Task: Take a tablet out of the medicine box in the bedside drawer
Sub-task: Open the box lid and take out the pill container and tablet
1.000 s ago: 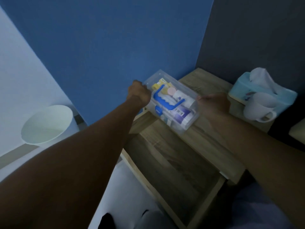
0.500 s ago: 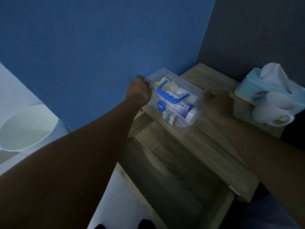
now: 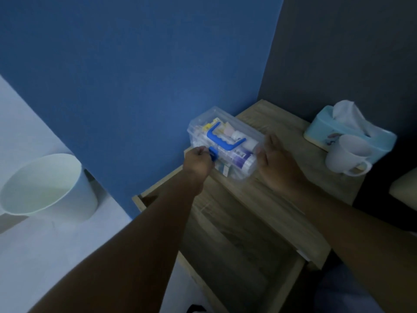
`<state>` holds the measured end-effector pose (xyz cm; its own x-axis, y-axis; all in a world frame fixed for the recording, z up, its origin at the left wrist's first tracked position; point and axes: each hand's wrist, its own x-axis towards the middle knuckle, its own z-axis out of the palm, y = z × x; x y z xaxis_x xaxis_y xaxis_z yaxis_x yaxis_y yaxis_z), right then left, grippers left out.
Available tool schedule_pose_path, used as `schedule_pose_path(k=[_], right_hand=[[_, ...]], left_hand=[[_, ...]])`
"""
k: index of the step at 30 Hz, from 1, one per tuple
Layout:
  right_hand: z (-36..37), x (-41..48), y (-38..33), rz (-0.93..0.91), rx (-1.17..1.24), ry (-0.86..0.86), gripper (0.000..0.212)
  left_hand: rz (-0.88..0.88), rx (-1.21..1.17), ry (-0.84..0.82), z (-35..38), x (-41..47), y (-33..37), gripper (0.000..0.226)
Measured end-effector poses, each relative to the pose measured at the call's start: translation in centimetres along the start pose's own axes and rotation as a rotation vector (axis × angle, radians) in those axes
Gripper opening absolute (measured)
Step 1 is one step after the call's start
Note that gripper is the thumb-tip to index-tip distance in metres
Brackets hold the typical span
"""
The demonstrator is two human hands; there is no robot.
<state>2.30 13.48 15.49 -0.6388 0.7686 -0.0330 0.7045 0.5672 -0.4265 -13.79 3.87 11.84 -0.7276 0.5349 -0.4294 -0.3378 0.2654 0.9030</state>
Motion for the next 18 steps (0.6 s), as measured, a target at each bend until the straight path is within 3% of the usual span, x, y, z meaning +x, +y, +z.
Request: schedule_pose_path(k=[4,11,13,15,18], right_hand=[[0.2,-0.4,0.4,-0.053,-0.08,0.041,0.057],[0.7,-0.2,0.8,-0.122,-0.34,-0.023,0.055],[0.7,-0.3,0.8,-0.126,-0.31,-0.017,0.058],[0.6,-0.3,0.6,-0.076,-0.129,0.024,0.061],[0.8,0.2,0.5,-0.002,0.001,0.042,0.089]], left_hand=[[-0.067,-0.159,0.016,0.7,0.1,-0.5,0.014],[-0.033,-0.049,0.105,0.9,0.6,-1.1,0.028],[-0.003,-0.018,0.106,0.7,0.4,-1.0,0.023],[0.04,0.072,0.138,0.5,0.0,-1.0,0.024],[0.152,0.263,0.175,0.3,-0.6,-1.7,0.023]])
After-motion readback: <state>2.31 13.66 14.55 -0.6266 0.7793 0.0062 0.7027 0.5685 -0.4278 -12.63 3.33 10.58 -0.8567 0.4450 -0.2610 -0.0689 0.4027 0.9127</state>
